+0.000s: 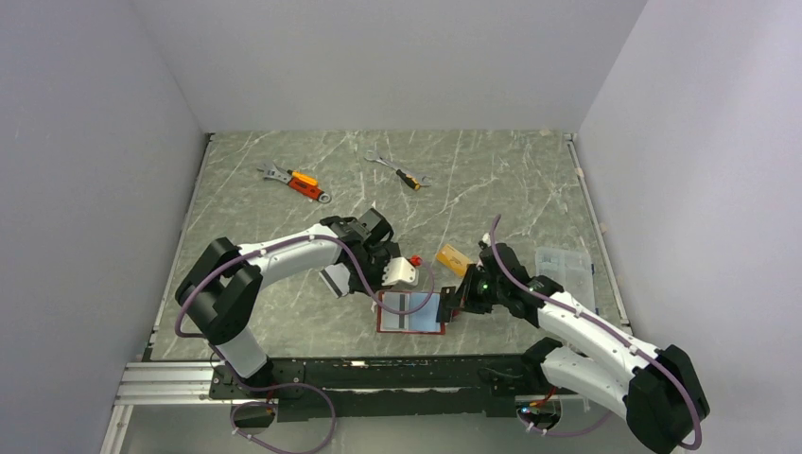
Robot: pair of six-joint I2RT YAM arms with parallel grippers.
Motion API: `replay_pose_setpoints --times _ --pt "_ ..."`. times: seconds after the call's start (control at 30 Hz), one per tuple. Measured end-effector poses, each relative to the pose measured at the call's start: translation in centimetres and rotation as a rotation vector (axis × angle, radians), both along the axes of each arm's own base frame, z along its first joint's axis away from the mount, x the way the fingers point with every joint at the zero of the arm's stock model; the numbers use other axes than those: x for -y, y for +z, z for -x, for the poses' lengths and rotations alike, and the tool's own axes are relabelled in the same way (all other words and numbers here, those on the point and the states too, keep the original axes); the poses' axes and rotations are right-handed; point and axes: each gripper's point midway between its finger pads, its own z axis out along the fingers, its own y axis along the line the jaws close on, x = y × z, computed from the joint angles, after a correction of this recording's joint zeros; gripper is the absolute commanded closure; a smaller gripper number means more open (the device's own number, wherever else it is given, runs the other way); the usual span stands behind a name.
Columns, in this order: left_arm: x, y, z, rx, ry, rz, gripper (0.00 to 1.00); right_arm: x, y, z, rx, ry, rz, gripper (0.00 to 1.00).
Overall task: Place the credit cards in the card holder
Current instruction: Turn over the card slot in the card holder.
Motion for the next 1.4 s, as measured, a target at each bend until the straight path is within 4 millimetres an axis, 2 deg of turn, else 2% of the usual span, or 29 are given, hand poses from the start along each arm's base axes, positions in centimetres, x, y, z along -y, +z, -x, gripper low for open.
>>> replay_pose_setpoints --times 0.27,0.8,0.97,1.4 --pt "-0.4 -0.6 0.6 -0.011 -0.006 -0.017 1.00 -0.6 -1.2 0.8 -0.029 0.029 0.013 1.00" --pt "-0.1 -0.9 2.4 -0.014 -0.052 -0.030 1.00 -1.6 -0.7 0.8 -0.013 0.031 -0.025 1.00" --pt "-0.1 -0.6 2.3 -0.004 -0.055 -0.025 1.00 -2.6 0.1 0.4 0.006 0.042 -0.076 1.00" --pt "-0.4 0.2 2.1 0.017 -0.068 -0.022 1.00 -5.8 -0.9 0.4 -0.043 0.133 -0.134 1.00"
